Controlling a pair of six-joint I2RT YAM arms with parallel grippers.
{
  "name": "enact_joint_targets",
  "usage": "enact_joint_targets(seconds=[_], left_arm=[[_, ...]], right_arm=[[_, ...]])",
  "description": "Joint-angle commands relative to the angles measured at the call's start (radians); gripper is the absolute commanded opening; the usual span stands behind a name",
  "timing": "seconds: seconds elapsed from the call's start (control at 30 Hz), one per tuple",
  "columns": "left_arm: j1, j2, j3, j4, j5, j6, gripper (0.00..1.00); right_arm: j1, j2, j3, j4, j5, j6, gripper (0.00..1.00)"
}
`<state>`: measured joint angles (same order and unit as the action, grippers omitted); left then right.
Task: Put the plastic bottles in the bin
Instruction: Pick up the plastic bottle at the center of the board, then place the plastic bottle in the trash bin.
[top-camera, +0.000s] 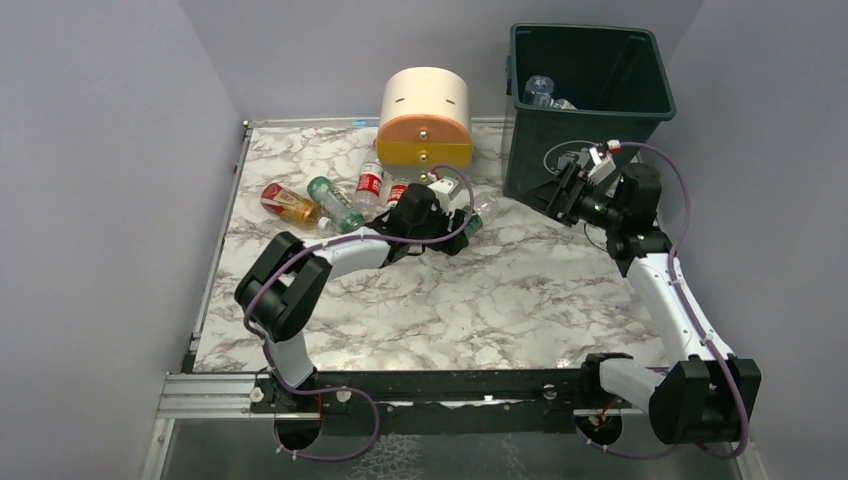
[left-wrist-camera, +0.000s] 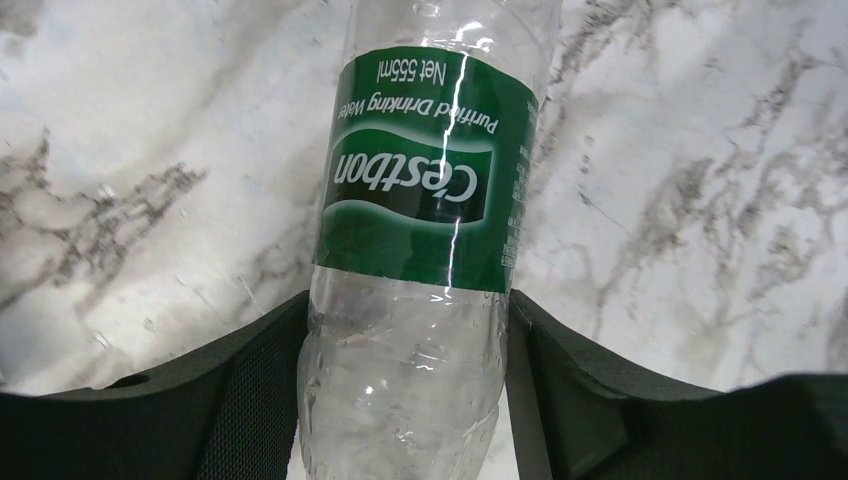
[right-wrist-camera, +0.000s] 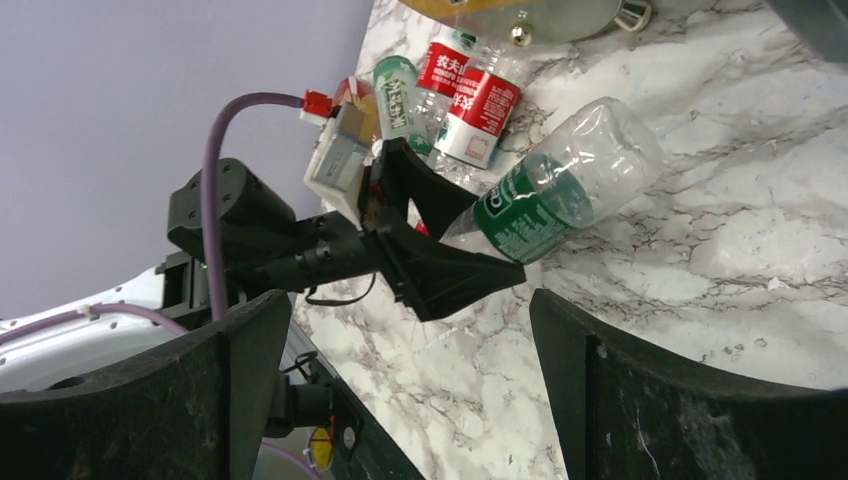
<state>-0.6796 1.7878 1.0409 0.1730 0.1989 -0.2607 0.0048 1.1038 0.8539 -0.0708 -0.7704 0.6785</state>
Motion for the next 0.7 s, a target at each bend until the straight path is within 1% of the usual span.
enact_joint_targets(seconds=[0.0, 0.17, 0.33, 0.5, 0.67], left_arm=[[-0.017, -0.120, -0.084, 0.041, 0.092, -0.109, 0.64], [-0.035, -0.247, -0.198, 0.068, 0.131, -0.173, 0.64], [-0.044, -0.368, -0.266, 0.031, 0.136, -0.190, 0.64], [-0.055, -0.463, -0.288, -0.015, 0.129, -0.210, 0.63], [-0.058, -0.541, -0.302, -0.052, 0.112, -0.211, 0.63]], right_arm=[[0.041, 0.032, -0.010, -0.010, 0.051, -0.025, 0.93], [0.082, 0.090, 0.018, -0.027, 0.081, -0.047, 0.93], [0.128, 0.157, 0.052, -0.013, 0.113, -0.047, 0.93], [0.171, 0.208, 0.092, 0.000, 0.126, -0.040, 0.93], [0.196, 0.237, 0.115, -0.001, 0.103, -0.037, 0.93]])
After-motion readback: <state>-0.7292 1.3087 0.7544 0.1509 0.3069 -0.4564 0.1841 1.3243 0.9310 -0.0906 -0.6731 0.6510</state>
